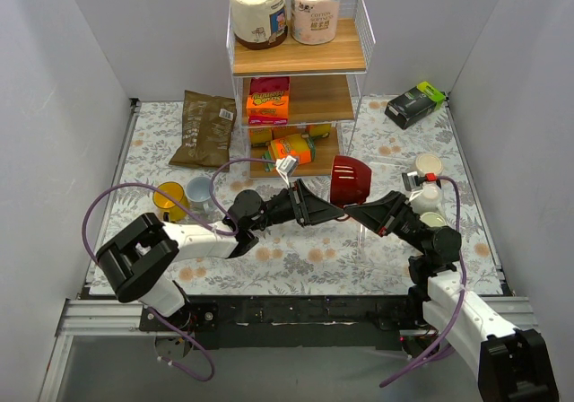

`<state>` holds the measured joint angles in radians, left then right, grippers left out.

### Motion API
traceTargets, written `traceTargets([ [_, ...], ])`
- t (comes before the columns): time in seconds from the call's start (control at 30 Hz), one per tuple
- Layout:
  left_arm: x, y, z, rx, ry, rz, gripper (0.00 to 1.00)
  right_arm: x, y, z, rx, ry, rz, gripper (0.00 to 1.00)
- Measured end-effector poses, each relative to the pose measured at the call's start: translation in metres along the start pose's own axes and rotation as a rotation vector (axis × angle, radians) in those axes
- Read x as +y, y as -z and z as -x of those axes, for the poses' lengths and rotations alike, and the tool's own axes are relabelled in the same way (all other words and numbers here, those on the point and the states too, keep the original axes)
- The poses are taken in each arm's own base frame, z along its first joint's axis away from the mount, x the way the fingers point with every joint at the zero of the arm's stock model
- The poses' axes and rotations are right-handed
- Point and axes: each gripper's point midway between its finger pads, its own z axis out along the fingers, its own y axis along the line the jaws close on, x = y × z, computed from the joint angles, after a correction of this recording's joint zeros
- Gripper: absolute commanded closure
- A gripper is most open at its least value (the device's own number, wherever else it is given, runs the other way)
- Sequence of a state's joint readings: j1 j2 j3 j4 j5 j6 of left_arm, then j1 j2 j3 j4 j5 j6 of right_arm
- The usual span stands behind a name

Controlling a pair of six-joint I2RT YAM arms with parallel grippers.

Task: Turn the mug right side up

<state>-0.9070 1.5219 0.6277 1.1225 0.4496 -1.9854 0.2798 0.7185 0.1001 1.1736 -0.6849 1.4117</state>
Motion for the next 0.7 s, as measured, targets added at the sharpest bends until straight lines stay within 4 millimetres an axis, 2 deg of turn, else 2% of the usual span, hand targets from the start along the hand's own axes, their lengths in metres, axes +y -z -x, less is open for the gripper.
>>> traceTargets([
  [0.07,-0.001,0.0,0.0,-0.001,-0.001,-0.002,0.71,0.001,0.0,0.0,0.0,0.003,0.004,0.99],
  [0.1,-0.002,0.0,0.0,-0.001,-0.003,-0.002,0.81,0.001,0.0,0.0,0.001,0.004,0.006,0.99],
  [0.2,0.0,0.001,0.0,-0.001,-0.01,0.004,0.91,0.004,0.0,0.0,-0.001,0.004,0.017,0.99],
  [0.4,0.003,0.002,-0.001,-0.001,-0.027,0.021,0.92,0.002,-0.001,-0.002,0.012,-0.014,0.012,0.99],
  [0.53,0.003,0.003,-0.002,0.002,-0.028,0.031,1.0,0.002,0.0,-0.004,0.023,-0.012,0.012,0.99],
  [0.7,0.011,0.003,-0.001,-0.003,-0.014,0.066,1.0,-0.006,0.0,-0.005,0.037,0.014,-0.025,0.99],
])
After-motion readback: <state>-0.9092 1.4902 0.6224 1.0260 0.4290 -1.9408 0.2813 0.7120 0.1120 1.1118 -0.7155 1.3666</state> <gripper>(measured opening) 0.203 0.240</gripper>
